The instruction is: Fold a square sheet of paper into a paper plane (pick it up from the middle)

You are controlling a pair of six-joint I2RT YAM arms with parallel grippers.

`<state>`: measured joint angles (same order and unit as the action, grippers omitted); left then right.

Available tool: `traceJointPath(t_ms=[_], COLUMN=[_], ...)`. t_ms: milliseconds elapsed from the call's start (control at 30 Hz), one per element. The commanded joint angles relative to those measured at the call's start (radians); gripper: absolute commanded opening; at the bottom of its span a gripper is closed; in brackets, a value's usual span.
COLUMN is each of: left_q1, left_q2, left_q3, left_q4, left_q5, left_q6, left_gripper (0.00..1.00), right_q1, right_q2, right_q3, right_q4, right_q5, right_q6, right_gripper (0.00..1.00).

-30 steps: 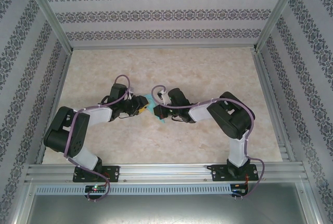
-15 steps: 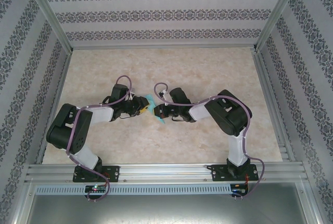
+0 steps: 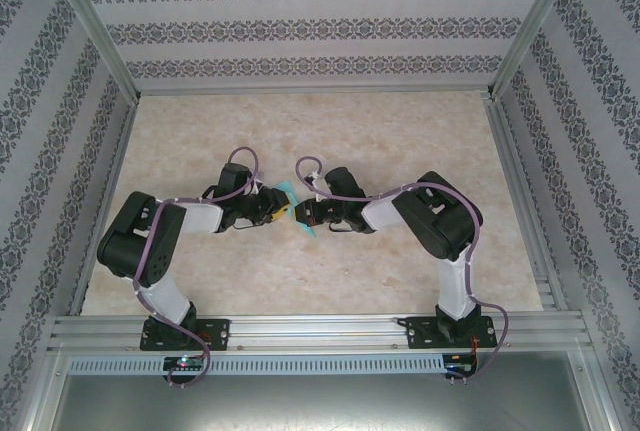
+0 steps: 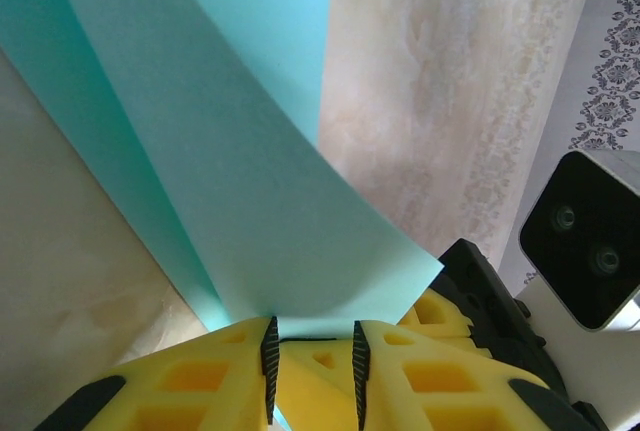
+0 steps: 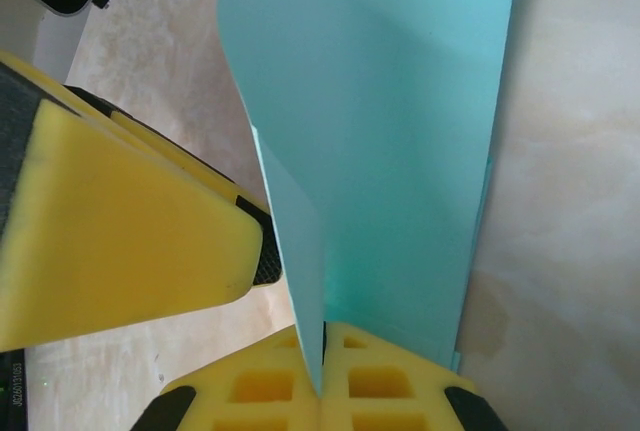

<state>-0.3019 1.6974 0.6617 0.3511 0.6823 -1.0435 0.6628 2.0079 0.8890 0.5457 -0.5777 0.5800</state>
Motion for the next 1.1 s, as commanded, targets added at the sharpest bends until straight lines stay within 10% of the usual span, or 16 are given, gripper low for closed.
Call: traceJointPath(t_ms=[0,1067], left_q1=[-0.011,-0.012], left_q2=[0.015,0.081], left_q3=[0.022,0.029], left_q4=[0.071,0.097], left_q5=[0.019,0.002], left_q6=[0.011,0.03], left_gripper=[0.28,0.17], right_q1=[-0.004,-0.026], right_q2=[0.034,-0.066], right_q3=[0.012,0.023], right_q4=[-0.055,-0.197], right_q5=[-0.026,-0.071], right_q6=[-0.008,-0.008], right_gripper=[0.0,0.2])
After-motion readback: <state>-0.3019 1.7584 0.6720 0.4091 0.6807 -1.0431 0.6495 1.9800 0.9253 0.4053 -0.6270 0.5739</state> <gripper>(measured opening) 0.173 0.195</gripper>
